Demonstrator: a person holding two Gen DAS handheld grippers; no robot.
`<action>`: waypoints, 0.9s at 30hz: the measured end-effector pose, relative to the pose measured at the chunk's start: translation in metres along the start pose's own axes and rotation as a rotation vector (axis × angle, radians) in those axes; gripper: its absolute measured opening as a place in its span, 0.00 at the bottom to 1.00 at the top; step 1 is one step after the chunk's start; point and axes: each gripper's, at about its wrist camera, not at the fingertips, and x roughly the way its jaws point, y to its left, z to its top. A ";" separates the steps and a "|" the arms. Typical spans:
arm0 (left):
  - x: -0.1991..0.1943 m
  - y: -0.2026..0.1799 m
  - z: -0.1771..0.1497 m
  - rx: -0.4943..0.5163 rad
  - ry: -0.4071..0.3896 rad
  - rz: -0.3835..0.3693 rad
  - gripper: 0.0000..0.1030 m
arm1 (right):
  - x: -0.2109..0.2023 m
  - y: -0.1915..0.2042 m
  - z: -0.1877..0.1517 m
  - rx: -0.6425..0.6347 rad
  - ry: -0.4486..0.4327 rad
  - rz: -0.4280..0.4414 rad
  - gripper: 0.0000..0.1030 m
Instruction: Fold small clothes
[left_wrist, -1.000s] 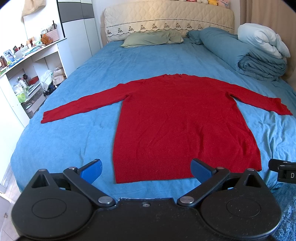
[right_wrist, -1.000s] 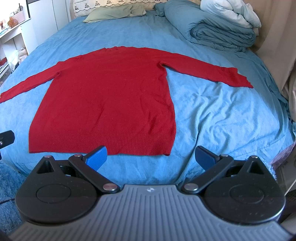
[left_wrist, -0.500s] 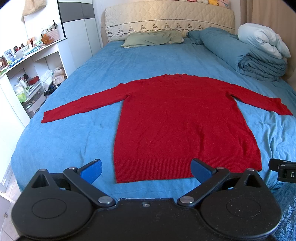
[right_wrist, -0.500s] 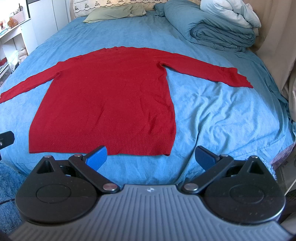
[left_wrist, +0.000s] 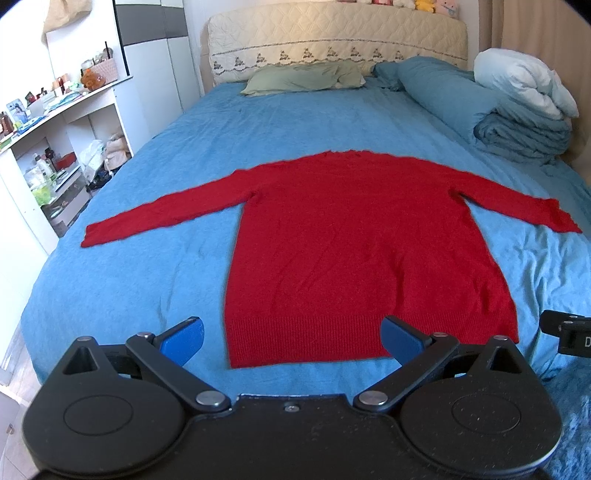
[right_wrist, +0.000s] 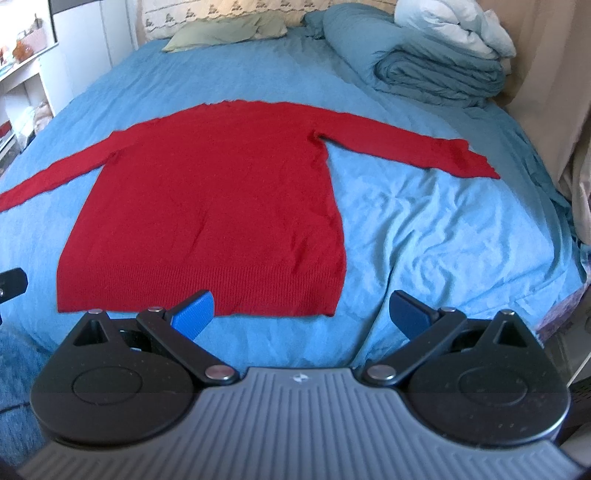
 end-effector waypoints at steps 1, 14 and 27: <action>-0.001 -0.001 0.005 0.001 -0.008 -0.008 1.00 | -0.002 -0.003 0.003 0.008 -0.009 0.003 1.00; 0.061 -0.062 0.155 0.064 -0.196 -0.125 1.00 | 0.036 -0.104 0.111 0.164 -0.204 -0.169 1.00; 0.289 -0.175 0.238 0.122 0.047 -0.257 1.00 | 0.228 -0.256 0.155 0.358 -0.188 -0.255 1.00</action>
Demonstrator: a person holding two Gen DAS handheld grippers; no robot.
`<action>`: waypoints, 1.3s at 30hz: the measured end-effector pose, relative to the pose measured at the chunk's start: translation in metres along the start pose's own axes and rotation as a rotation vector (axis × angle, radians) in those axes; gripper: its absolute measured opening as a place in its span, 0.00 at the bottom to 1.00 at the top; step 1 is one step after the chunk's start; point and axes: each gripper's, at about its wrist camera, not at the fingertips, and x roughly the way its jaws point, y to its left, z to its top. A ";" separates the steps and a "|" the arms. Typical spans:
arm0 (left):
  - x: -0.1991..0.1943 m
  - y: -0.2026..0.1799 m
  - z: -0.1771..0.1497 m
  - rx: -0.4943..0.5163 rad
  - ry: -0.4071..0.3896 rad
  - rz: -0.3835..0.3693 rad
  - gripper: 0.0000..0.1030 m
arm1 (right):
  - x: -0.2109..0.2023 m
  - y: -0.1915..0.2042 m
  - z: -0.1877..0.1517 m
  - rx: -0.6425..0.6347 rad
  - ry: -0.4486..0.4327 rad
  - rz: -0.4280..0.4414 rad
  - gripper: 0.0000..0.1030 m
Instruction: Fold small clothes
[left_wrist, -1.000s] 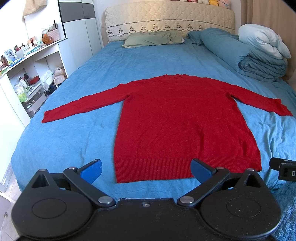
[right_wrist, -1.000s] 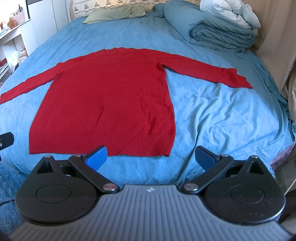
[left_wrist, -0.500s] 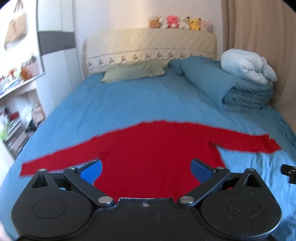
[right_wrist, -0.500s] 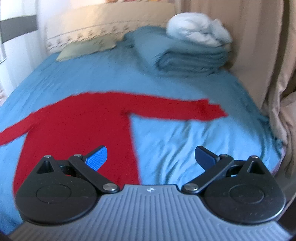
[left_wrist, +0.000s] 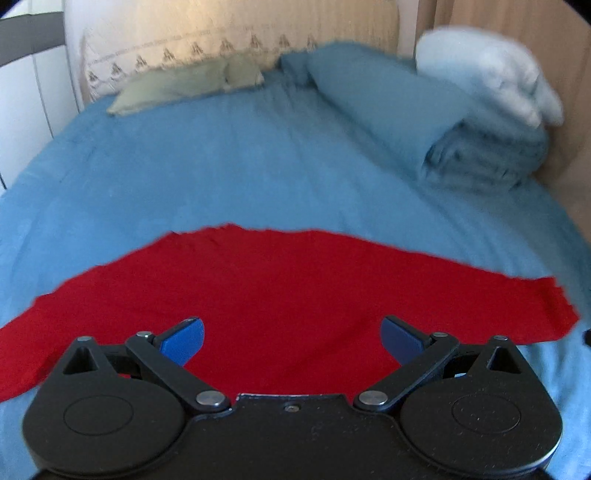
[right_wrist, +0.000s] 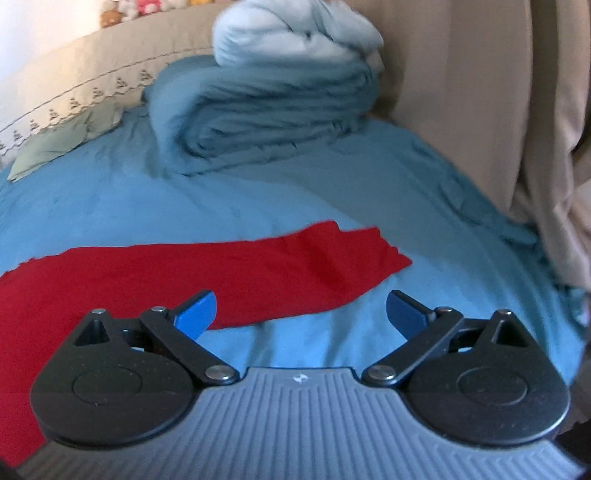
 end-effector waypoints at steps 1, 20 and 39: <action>0.018 -0.002 0.001 0.004 0.019 0.010 1.00 | 0.016 -0.007 -0.003 0.016 0.009 0.006 1.00; 0.154 -0.008 0.006 -0.035 0.135 0.027 1.00 | 0.135 -0.053 -0.016 0.265 0.039 0.030 0.65; 0.152 0.012 0.026 -0.064 0.147 0.000 1.00 | 0.066 0.083 0.079 0.164 -0.125 0.277 0.22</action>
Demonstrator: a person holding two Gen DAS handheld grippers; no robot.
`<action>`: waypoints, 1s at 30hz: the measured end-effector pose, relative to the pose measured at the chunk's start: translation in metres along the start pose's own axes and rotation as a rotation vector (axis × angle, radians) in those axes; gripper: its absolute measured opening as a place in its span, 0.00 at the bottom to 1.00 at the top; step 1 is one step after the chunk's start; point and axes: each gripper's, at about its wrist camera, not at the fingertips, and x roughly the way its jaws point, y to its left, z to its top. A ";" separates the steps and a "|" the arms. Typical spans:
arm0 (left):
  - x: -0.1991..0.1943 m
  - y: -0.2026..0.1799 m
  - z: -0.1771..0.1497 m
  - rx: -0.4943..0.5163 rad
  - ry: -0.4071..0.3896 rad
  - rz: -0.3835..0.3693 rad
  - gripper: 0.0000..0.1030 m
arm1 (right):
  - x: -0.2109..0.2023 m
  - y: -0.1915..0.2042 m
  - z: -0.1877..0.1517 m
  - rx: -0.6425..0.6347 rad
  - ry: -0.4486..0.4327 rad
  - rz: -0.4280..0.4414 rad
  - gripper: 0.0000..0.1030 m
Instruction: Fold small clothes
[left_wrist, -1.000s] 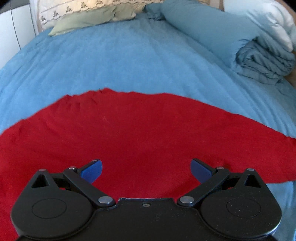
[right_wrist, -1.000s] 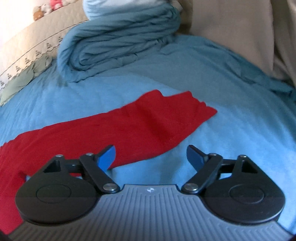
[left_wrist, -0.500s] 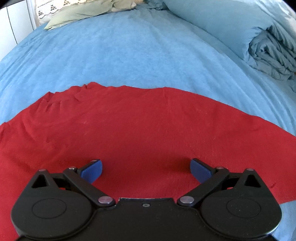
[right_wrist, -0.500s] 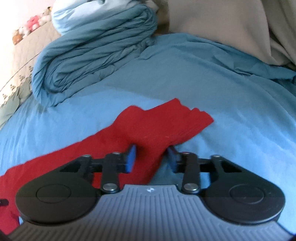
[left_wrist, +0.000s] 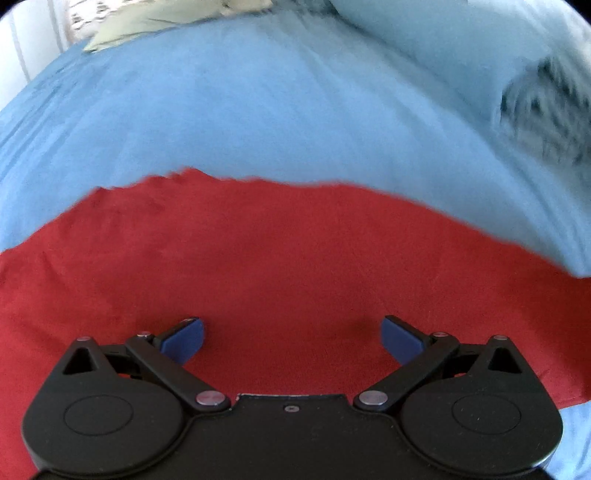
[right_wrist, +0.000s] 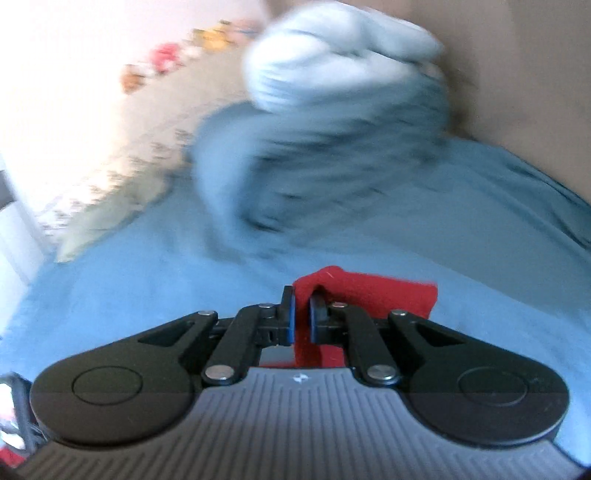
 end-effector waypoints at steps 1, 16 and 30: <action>-0.012 0.011 0.000 -0.017 -0.025 -0.014 1.00 | 0.000 0.025 0.004 -0.011 -0.009 0.052 0.22; -0.106 0.259 -0.092 -0.282 -0.082 0.153 1.00 | 0.030 0.310 -0.222 -0.522 0.268 0.501 0.22; -0.121 0.202 -0.076 -0.065 -0.179 0.023 1.00 | -0.024 0.276 -0.240 -0.804 0.210 0.500 0.82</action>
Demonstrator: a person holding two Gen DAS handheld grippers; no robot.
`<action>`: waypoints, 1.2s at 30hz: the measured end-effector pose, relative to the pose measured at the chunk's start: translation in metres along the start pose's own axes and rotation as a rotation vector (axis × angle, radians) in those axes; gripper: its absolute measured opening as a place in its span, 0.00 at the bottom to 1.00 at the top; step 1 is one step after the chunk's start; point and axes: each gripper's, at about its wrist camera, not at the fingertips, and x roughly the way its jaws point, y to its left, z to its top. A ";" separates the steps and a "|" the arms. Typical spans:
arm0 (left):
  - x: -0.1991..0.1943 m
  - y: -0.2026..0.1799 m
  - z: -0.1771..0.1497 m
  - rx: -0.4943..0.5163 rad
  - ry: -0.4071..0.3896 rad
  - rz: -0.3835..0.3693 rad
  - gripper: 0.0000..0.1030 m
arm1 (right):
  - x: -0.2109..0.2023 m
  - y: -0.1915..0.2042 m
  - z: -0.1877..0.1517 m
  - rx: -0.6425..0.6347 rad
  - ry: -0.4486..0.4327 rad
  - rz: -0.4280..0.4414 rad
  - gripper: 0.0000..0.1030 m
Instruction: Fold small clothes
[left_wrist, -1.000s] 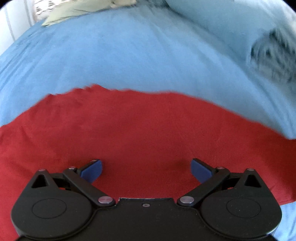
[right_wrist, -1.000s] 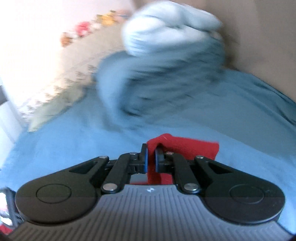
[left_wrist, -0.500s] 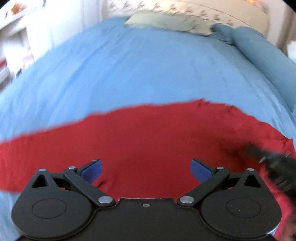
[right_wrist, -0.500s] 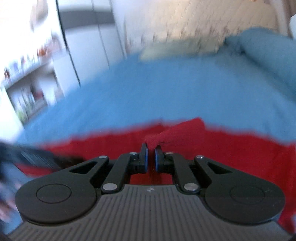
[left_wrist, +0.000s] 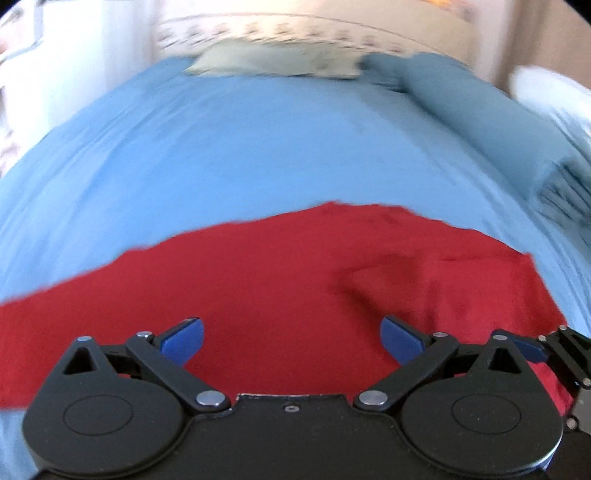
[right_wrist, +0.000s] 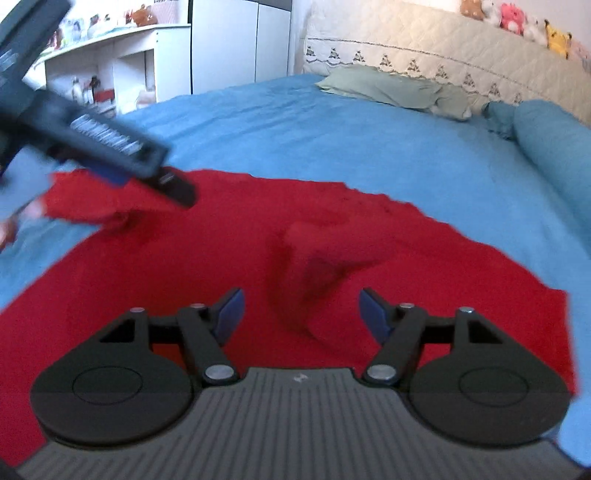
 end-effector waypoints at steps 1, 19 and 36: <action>0.004 -0.016 0.003 0.044 -0.008 -0.010 1.00 | -0.012 -0.007 -0.006 0.002 -0.002 -0.011 0.82; 0.061 -0.004 -0.013 -0.135 -0.001 -0.035 0.43 | -0.076 -0.080 -0.083 0.295 -0.022 -0.019 0.82; 0.059 0.040 -0.031 -0.491 -0.013 -0.187 0.62 | -0.068 -0.070 -0.081 0.276 -0.012 -0.005 0.82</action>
